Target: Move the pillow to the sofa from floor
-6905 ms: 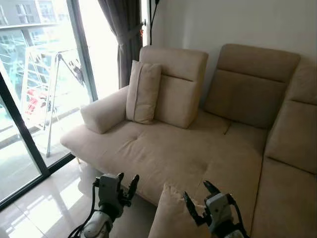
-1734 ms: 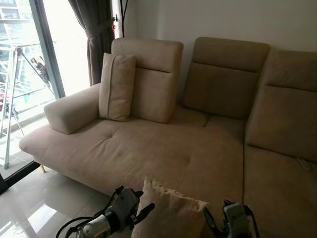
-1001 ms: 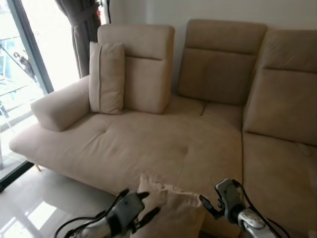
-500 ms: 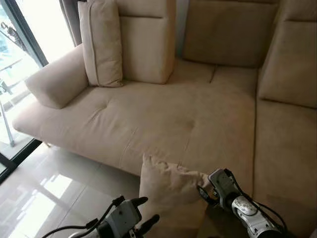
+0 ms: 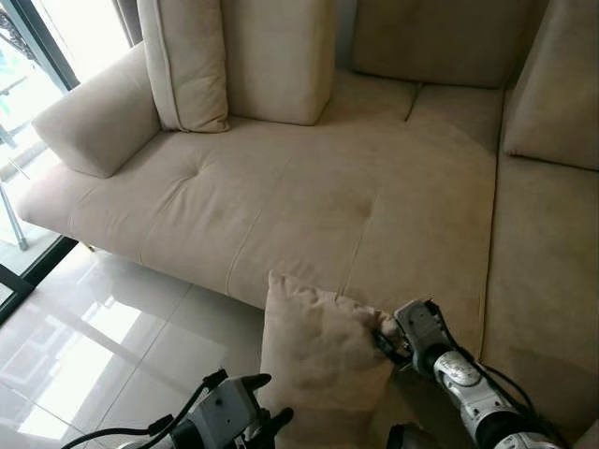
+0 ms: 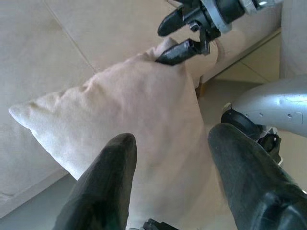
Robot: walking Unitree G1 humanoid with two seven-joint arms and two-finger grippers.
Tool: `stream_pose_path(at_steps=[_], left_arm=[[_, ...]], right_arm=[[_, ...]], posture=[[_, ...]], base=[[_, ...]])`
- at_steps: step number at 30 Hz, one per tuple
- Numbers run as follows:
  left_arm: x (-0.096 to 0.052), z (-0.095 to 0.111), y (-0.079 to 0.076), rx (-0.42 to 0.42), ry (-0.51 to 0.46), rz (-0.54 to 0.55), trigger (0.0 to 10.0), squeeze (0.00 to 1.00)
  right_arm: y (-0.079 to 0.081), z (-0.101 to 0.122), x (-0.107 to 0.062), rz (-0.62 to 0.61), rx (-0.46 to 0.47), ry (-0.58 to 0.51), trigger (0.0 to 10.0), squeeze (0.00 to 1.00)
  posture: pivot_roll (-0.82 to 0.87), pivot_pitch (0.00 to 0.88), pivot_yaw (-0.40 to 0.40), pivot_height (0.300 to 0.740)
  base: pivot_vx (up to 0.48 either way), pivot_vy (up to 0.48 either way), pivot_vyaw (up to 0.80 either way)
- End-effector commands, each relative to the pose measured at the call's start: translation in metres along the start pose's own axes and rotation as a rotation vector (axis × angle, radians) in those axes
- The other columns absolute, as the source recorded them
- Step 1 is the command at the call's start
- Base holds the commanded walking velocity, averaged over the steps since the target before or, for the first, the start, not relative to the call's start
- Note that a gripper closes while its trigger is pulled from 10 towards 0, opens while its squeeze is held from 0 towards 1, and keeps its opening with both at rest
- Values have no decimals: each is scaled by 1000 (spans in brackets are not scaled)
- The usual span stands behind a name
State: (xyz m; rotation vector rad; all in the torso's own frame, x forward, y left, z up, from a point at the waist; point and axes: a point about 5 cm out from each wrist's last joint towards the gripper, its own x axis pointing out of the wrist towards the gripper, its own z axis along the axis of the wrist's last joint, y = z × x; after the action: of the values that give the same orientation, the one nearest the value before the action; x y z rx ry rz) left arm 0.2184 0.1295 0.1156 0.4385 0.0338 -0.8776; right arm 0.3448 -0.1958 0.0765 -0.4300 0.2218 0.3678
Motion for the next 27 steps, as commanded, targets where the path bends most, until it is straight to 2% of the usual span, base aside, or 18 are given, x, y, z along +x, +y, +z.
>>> stream_pose_path(at_steps=[1, 2, 3, 6, 7, 15, 21, 27], left_arm=[[-6, -6, -1, -11, 44, 2, 10000, 0], [-6, -5, 0, -10, 44, 4, 10000, 0], [-6, -5, 1, -9, 44, 7, 10000, 0], [-5, -5, 1, -8, 44, 9, 10000, 0], [-4, -4, 2, -8, 39, 15, 10000, 0], [2, -1, 3, -12, 23, 23, 10000, 0], [15, 2, 8, -11, -1, 27, 10000, 0], [22, 3, 11, -5, -16, 34, 10000, 0]], right_arm=[[14, -10, 0, 51, 23, 36, 10000, 0], [15, -9, 1, 48, 25, 30, 6627, 0], [14, -7, 2, 35, 24, 31, 1294, 0], [13, -7, 2, 26, 23, 33, 1294, 0], [10, -7, 2, 1, 27, 34, 0, 0], [6, -9, 1, -34, 54, 39, 0, 0], [4, -19, -6, -91, 178, 35, 0, 0], [0, -19, -8, -125, 217, 10, 0, 0]], posture=[[274, 306, 139, 600], [276, 301, 139, 600], [276, 296, 136, 600], [276, 295, 135, 600], [270, 285, 128, 600], [254, 269, 119, 600], [209, 237, 107, 600], [188, 215, 104, 600]], base=[[0, 0, 0], [0, 0, 0], [0, 0, 0], [0, 0, 0], [0, 0, 0], [0, 0, 0], [0, 0, 0], [0, 0, 0]])
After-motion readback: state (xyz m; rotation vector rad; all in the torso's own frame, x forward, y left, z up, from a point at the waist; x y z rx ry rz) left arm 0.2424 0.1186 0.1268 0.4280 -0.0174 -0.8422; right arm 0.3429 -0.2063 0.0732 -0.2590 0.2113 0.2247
